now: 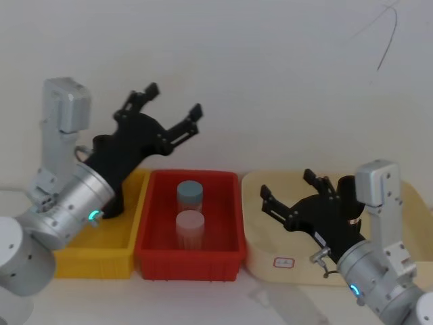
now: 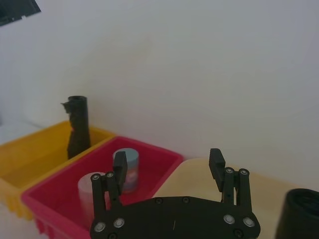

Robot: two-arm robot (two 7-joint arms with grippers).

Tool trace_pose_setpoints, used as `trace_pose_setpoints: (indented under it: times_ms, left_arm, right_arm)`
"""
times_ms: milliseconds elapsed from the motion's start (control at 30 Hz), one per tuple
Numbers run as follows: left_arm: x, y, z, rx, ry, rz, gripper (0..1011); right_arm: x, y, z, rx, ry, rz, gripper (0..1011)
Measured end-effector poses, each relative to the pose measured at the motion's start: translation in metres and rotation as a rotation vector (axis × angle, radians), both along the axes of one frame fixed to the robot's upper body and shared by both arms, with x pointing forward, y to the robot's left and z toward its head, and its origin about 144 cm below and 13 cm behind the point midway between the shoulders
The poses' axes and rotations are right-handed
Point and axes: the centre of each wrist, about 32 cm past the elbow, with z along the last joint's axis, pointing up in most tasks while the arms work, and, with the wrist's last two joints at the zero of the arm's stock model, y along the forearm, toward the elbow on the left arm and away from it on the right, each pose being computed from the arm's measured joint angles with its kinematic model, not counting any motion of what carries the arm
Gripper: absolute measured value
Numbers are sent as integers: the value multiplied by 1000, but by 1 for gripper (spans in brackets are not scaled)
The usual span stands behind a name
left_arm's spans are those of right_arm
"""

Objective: Pick up the garbage bag with the one hand and transfer it to the other hand.

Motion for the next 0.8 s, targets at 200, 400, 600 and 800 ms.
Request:
trace_pose_setpoints:
  times_ms: [200,400,600,800]
  left_arm:
    - [-9,16,2,4,-23,93,1000]
    - [-19,34,4,7,-43,191,1000]
    - [-27,47,6,12,-60,259,1000]
    - [-33,57,8,17,-73,307,1000]
  right_arm:
    - [5,10,-2,-7,16,54,1000]
    - [12,21,-2,-27,29,111,999]
    - [20,32,0,-65,45,159,1000]
    - [32,45,3,-122,72,200,1000]
